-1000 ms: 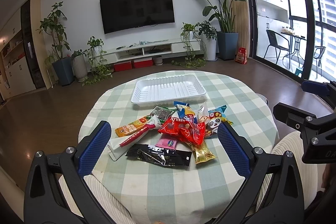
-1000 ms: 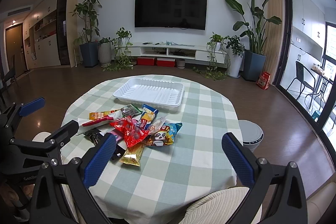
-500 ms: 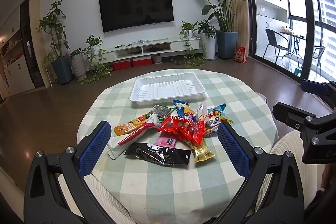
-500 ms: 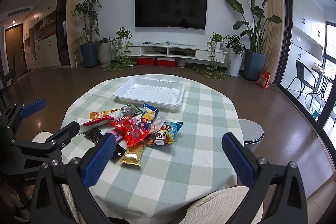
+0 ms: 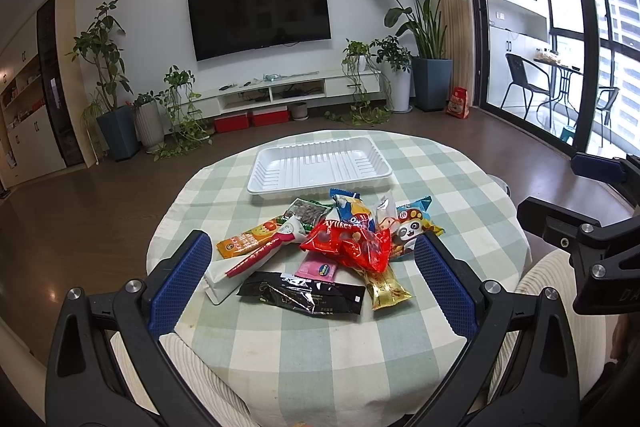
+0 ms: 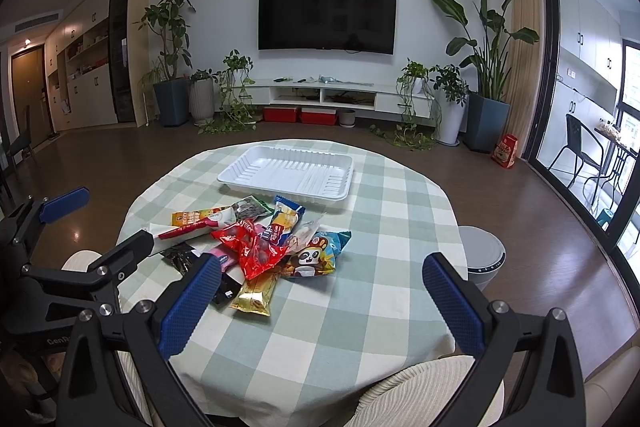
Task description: Organize snacks
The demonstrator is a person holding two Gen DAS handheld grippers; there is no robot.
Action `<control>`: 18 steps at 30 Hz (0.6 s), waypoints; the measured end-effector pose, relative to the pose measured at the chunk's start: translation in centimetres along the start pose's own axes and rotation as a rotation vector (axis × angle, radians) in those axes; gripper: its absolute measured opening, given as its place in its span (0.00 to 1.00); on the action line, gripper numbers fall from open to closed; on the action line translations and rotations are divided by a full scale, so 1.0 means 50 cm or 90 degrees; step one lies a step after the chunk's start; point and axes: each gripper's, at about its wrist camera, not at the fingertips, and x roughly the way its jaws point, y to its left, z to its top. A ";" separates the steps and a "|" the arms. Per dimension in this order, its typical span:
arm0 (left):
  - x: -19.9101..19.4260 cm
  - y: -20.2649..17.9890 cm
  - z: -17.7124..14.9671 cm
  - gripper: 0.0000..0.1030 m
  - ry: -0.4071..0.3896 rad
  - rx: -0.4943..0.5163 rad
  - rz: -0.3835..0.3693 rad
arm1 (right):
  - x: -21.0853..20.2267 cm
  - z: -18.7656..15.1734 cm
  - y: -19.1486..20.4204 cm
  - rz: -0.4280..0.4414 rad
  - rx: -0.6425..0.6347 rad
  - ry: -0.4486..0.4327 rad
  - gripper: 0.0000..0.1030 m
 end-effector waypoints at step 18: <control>0.010 0.018 -0.015 1.00 0.005 -0.003 -0.004 | 0.010 -0.006 0.004 0.008 0.007 0.002 1.00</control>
